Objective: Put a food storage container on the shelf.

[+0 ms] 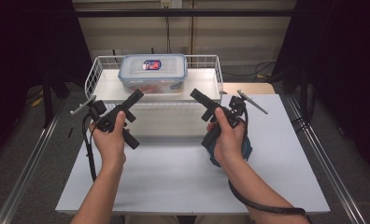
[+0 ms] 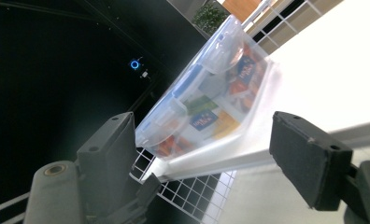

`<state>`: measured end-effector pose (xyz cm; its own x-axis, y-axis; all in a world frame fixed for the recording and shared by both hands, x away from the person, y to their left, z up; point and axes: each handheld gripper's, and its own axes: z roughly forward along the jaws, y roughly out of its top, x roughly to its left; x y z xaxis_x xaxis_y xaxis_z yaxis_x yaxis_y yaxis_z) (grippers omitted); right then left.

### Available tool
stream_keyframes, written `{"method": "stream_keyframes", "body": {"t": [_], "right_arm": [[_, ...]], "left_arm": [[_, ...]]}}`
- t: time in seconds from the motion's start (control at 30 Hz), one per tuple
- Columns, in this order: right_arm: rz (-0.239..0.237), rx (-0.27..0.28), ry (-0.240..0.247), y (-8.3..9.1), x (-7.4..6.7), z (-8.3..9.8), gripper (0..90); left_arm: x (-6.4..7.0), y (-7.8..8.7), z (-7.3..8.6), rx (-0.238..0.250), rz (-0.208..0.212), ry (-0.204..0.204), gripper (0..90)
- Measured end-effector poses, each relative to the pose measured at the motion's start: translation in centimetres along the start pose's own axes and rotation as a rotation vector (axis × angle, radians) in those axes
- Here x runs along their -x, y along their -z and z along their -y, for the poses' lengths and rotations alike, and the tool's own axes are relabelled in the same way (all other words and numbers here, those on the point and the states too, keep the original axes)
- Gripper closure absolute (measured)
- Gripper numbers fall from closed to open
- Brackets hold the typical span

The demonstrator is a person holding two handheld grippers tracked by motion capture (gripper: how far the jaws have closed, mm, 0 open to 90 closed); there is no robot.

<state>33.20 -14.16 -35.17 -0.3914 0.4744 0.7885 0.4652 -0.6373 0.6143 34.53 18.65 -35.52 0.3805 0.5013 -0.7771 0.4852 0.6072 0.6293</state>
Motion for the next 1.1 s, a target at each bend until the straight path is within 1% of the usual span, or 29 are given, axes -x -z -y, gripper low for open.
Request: {"method": "stream_keyframes", "body": {"t": [0.03,0.1,0.13,0.17,0.2,0.23,0.27,0.3,0.33,0.5,0.53,0.6,0.63,0.67,0.7,0.77,0.83,0.87,0.9,0.93,1.0,1.03,1.1], "right_arm": [[0.002,-0.002,-0.002,0.3,0.2,0.0,22.8],[0.002,-0.001,0.005,0.8,0.5,0.1,22.7],[0.003,-0.002,0.008,1.0,0.6,0.1,22.6],[0.005,-0.005,0.005,1.4,0.8,0.2,22.5],[0.003,-0.006,0.004,1.6,0.9,0.2,22.4],[0.005,-0.005,0.01,2.0,1.1,0.2,22.3],[0.008,-0.01,0.01,2.2,1.3,0.2,22.1],[0.009,-0.014,0.012,2.5,1.4,0.2,22.1],[0.011,-0.013,0.014,2.8,1.6,0.2,22.0],[0.026,-0.021,0.017,4.2,2.5,0.2,21.6],[0.024,-0.026,0.02,4.4,2.7,0.2,21.5],[0.029,-0.035,0.034,5.0,3.0,0.2,21.5],[0.028,-0.035,0.028,5.2,3.2,0.2,21.5],[0.031,-0.038,0.021,5.6,3.4,0.2,21.4],[0.034,-0.033,0.03,5.9,3.7,0.2,21.5],[0.05,-0.037,0.033,6.4,4.2,0.0,21.5],[0.065,-0.035,0.039,7.0,4.8,-0.1,21.5],[0.074,-0.034,0.046,7.2,5.1,-0.1,21.5],[0.081,-0.033,0.055,7.5,5.4,-0.2,21.5],[0.091,-0.034,0.061,7.8,5.7,-0.2,21.5],[0.105,-0.04,0.051,8.4,6.3,-0.3,21.5],[0.114,-0.037,0.051,8.6,6.6,-0.4,21.4],[0.119,-0.031,0.048,9.0,7.1,-0.5,21.4]], "left_arm": [[-0.1,0.0,0.3,-0.003,0.004,0.004,10.9],[-0.2,-0.1,0.8,-0.021,0.005,-0.008,10.3],[-0.1,-0.2,1.1,-0.019,0.004,0.007,9.8],[-0.2,-0.2,1.3,-0.027,0.005,-0.006,9.1],[-0.2,-0.3,1.6,-0.036,0.007,-0.001,9.2],[-0.3,-0.3,1.8,-0.048,0.006,-0.013,8.8],[-0.3,-0.4,2.1,-0.047,0.01,-0.004,8.1],[-0.3,-0.4,2.3,-0.057,0.009,-0.008,8.3],[-0.3,-0.6,2.6,-0.056,0.011,-0.003,8.2],[-0.6,-0.9,3.9,-0.088,0.011,-0.012,7.5],[-0.8,-0.9,4.1,-0.101,0.009,-0.023,7.5],[-0.9,-1.1,4.5,-0.112,0.001,-0.03,7.3],[-1.1,-1.1,4.8,-0.124,0.001,-0.037,7.1],[-1.2,-1.2,5.0,-0.132,0.007,-0.036,6.9],[-1.2,-1.2,5.2,-0.131,0.002,-0.04,6.8],[-1.4,-1.3,5.6,-0.147,0.007,-0.036,6.4],[-1.5,-1.6,6.0,-0.154,0.0,-0.026,5.9],[-1.5,-1.6,6.1,-0.166,-0.001,-0.037,5.3],[-1.5,-1.7,6.2,-0.168,-0.003,-0.034,5.1],[-1.5,-1.7,6.3,-0.174,0.004,-0.034,5.1],[-1.5,-1.8,6.6,-0.181,-0.001,-0.038,4.9],[-1.6,-1.8,6.7,-0.186,0.006,-0.039,4.9],[-1.7,-1.8,6.9,-0.193,0.002,-0.043,4.7]]}}
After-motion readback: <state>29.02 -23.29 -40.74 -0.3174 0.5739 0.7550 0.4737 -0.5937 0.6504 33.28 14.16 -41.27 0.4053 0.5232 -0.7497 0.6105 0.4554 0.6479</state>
